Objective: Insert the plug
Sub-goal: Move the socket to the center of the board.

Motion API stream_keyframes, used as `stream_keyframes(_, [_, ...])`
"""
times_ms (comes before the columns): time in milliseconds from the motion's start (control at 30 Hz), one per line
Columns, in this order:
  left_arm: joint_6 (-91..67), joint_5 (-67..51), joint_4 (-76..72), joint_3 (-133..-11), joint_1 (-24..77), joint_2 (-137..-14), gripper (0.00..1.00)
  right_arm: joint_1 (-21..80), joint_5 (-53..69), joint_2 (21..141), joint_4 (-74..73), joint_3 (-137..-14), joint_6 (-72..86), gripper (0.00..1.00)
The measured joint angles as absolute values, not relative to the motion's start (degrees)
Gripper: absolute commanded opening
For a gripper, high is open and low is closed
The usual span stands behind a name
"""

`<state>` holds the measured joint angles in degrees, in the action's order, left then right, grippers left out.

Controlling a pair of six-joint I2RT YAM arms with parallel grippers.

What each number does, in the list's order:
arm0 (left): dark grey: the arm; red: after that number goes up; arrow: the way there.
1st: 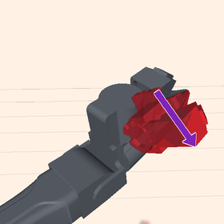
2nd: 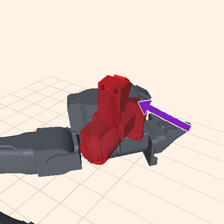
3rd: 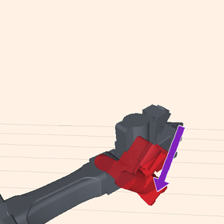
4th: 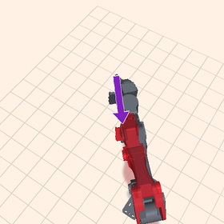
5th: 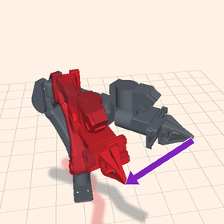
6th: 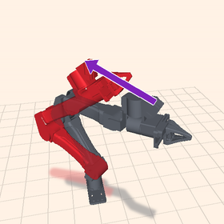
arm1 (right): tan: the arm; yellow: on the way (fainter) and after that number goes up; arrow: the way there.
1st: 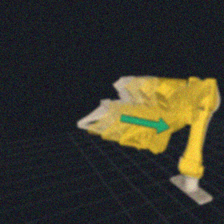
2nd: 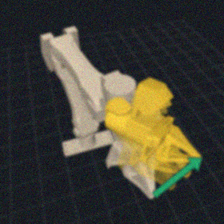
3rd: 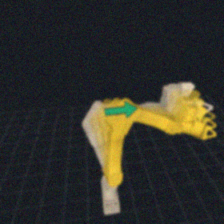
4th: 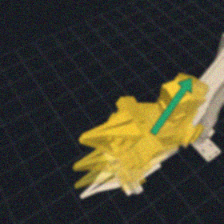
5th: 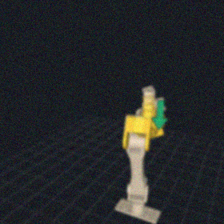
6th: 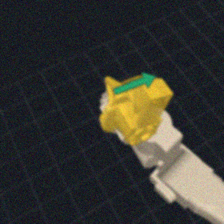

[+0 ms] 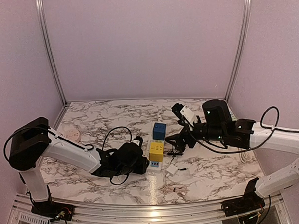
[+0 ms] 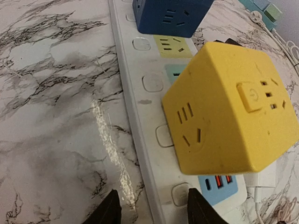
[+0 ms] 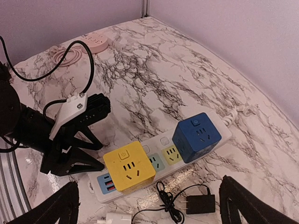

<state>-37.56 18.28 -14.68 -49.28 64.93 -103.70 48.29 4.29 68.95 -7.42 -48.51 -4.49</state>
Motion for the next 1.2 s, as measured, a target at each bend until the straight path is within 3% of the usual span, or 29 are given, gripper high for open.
stream_keyframes(500, [-36.2, 14.8, -9.4, -63.1, 62.7, -112.7, 0.44, 48.1, -1.3, 64.6, -7.8, -44.3, -2.5, 0.98])
stream_keyframes(700, [-35.7, 10.7, -11.7, -71.7, 61.8, -120.0, 0.43, 41.2, -2.3, 67.9, -7.3, -42.7, 2.0, 0.97])
stream_keyframes(933, [-35.9, 3.6, -14.3, -73.1, 58.8, -121.9, 0.49, 28.9, 3.2, 82.1, -4.4, -44.2, 6.1, 0.83])
stream_keyframes(1200, [-34.6, 2.8, -13.5, -73.3, 57.9, -121.8, 0.58, 27.6, 5.8, 96.8, -5.0, -50.5, 7.6, 0.71])
